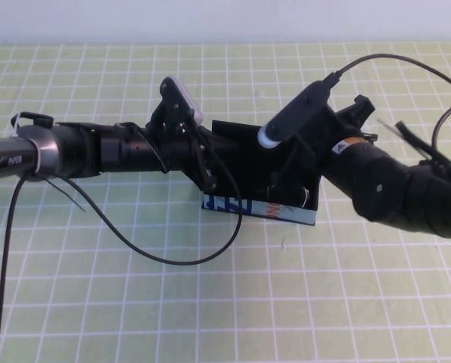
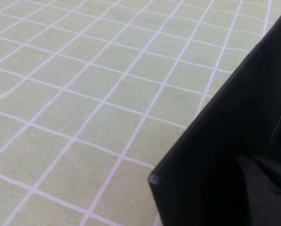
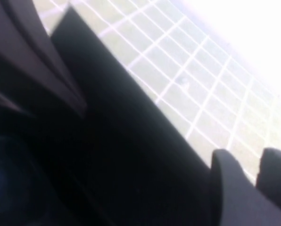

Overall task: Take glasses out of glasses case
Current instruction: Pick up the glasses from the glasses case

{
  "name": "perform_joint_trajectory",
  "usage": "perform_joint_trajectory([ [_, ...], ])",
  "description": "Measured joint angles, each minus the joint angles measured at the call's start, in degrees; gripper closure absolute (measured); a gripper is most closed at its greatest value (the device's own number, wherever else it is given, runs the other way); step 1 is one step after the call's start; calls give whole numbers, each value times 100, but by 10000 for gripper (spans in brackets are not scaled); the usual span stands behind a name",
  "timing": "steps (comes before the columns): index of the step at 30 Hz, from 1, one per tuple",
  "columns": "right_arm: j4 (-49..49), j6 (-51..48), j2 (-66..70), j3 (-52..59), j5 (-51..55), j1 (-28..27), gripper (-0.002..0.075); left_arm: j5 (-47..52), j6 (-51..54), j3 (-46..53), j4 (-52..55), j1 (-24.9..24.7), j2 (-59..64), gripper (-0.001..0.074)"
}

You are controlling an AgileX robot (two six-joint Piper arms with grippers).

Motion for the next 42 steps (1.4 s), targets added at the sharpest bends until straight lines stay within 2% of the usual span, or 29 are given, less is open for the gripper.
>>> perform_joint_trajectory([
  [6,665,13,-612,0,1661,0,606,-40,-34,0,0,0,0,739],
  [10,1272,13,-684,0,2374,0,677,-40,-127,0,0,0,0,739],
  [13,1591,16,-581,-84,2426,-16,723,-42,-362,0,0,0,0,739],
  [22,2379,26,331,-1007,2610,-598,742,-11,-1636,0,722,20,0,739],
  [36,2547,40,909,-1458,2826,-778,742,356,-2468,-32,1794,168,-11,739],
  [42,2581,362,1090,-1686,3315,-990,742,456,-2833,-55,2090,168,-32,739],
])
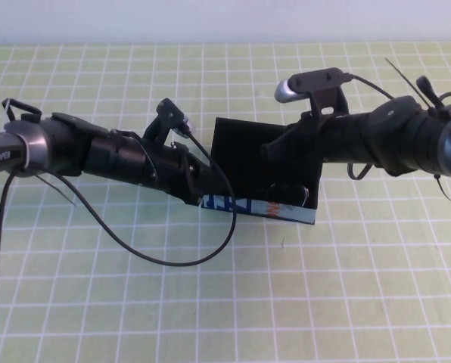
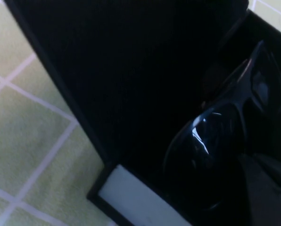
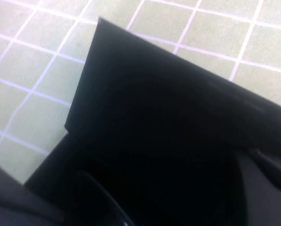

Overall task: Take glasses out of glasses case
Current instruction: Pick up the glasses from the glasses case

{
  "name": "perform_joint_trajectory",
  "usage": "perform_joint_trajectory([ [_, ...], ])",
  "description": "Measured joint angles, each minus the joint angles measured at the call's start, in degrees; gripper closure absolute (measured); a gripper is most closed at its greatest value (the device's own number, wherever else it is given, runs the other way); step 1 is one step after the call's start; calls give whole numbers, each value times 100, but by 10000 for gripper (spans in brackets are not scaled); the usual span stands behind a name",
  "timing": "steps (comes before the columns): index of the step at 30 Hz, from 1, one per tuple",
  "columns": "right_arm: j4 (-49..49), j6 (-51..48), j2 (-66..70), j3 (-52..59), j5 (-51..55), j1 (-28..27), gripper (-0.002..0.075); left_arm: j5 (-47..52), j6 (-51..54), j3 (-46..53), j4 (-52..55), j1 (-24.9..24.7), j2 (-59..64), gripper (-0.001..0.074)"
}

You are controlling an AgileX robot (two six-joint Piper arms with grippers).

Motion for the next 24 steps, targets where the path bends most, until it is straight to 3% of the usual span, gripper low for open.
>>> perform_joint_trajectory([
  [5,-548,763,158,-311,558,-222,742,77,-239,-13,146,0,-3,739],
  [13,-2669,2732,501,-960,1546,-339,742,213,-504,-26,368,0,-35,739],
  [18,-3042,2944,556,-1337,2125,-341,742,420,-570,-26,465,0,-35,739],
  [24,-3268,2955,556,-2258,3595,-351,742,574,-660,-16,505,0,-35,740],
])
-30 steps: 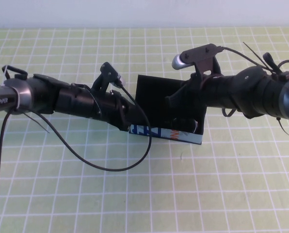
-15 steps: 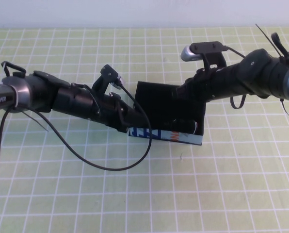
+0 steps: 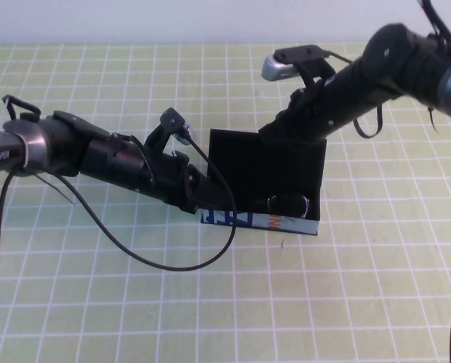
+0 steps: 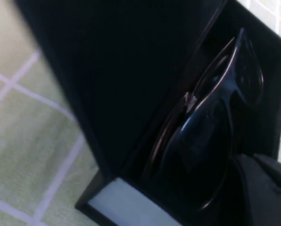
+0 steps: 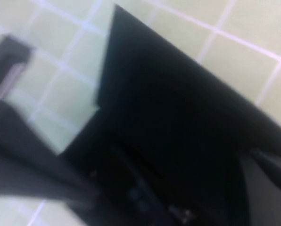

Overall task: Take glasses out of glasses case
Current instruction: Pick up the glasses from the glasses case

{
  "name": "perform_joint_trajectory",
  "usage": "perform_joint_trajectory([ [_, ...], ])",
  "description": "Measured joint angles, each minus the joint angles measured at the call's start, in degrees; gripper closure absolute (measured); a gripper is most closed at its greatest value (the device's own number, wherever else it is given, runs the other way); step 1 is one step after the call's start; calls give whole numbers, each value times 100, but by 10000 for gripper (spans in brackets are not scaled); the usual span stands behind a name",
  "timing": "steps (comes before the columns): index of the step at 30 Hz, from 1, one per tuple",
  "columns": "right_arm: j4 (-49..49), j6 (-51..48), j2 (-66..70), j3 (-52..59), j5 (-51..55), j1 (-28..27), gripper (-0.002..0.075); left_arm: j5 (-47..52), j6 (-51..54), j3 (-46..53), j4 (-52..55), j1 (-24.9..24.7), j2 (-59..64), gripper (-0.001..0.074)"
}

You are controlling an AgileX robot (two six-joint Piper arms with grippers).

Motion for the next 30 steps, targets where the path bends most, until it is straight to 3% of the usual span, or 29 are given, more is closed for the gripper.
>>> perform_joint_trajectory([
  [5,-253,-841,0,-612,1276,106,720,22,-14,10,97,0,-114,739],
  [13,-1196,-1656,52,-668,2027,629,559,-113,-2,-39,-20,0,-313,739],
  [17,-1657,-1758,113,-668,2051,820,499,-270,8,-39,-225,11,-313,739],
  [30,-1989,-1905,424,-668,1500,869,454,-282,-1095,-39,-402,733,-313,739],
])
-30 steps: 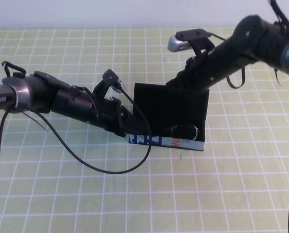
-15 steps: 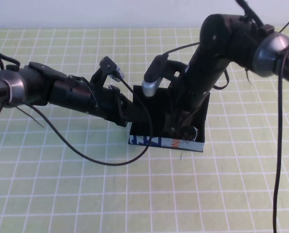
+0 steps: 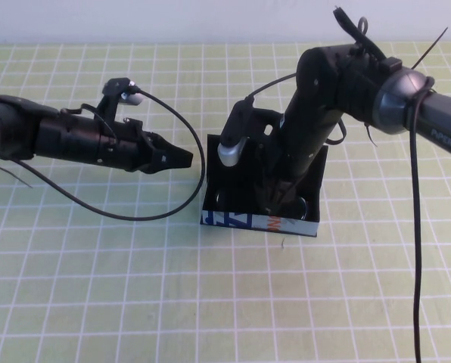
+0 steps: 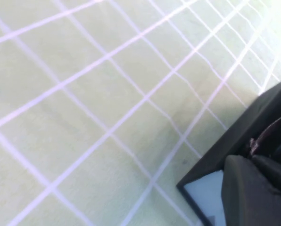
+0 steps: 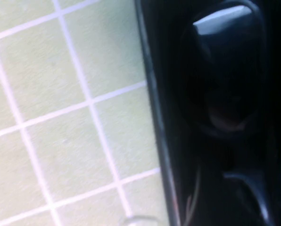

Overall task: Take glasses out of glasses case
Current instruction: Pick up the glasses from the glasses case

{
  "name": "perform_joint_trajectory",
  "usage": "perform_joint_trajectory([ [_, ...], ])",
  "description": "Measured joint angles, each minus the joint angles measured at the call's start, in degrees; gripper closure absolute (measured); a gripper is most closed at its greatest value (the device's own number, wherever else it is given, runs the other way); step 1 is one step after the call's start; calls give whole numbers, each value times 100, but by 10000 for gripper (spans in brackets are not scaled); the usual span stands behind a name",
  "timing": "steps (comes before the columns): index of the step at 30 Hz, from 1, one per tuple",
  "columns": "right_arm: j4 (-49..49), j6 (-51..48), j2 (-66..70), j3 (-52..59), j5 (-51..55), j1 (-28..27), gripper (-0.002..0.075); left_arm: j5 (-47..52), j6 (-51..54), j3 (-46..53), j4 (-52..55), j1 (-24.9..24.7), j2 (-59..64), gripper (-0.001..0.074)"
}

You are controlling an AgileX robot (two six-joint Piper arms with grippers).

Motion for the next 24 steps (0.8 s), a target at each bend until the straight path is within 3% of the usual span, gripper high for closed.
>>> perform_joint_trajectory([
  [24,-13,-450,155,0,-273,3,452,84,-114,0,164,46,0,739],
])
